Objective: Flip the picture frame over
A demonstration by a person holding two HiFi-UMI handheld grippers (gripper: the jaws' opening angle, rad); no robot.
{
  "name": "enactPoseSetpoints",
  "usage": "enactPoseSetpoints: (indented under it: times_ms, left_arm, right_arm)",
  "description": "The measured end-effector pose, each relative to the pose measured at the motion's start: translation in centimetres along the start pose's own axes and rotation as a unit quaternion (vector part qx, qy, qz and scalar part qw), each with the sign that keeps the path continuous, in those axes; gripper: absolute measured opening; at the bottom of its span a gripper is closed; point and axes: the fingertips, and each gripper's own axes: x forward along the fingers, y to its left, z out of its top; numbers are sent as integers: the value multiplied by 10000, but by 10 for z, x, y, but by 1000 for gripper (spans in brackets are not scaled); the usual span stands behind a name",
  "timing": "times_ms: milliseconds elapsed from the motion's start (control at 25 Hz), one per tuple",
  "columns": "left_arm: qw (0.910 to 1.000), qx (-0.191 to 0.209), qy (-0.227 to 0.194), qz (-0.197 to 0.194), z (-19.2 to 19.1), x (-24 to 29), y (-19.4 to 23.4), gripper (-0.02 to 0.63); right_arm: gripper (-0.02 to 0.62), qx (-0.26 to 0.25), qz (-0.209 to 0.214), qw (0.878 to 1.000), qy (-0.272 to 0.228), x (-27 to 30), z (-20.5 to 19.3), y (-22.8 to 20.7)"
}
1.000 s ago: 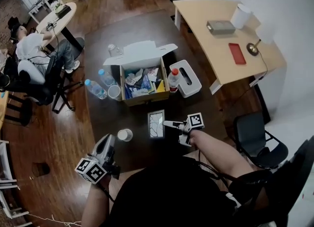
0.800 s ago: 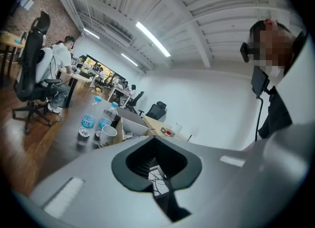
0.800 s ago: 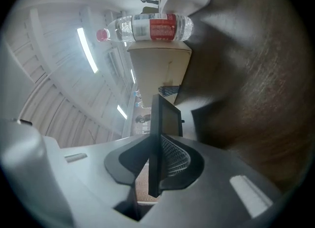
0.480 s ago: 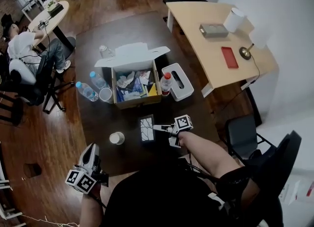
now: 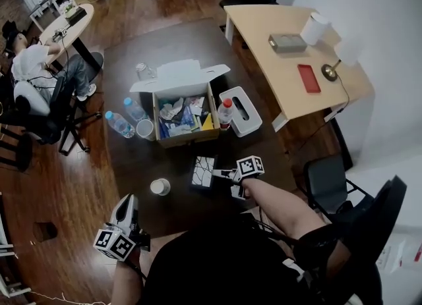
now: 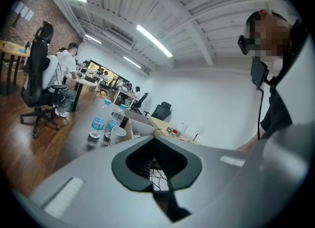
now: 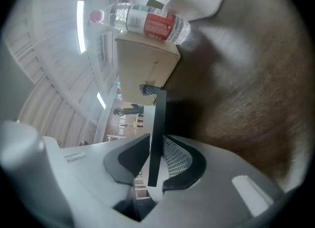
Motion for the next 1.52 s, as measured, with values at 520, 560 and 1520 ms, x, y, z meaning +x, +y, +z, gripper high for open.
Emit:
enactPoseSetpoints:
  times_ms: [520, 560, 1520]
  left_arm:
    - [9989, -90, -27, -467, 1, 27, -14, 0]
    - [9985, -87, -15, -533, 1, 31, -16, 0]
    - [9920, -198, 521, -1132, -30, 61, -27, 0]
  right_arm:
    - [202, 184, -489, 9926, -1099, -85, 10, -33]
    - [202, 244, -618, 9907, -1185, -92, 10, -40]
    - [16, -1574, -538, 9844, -572, -48, -18, 58]
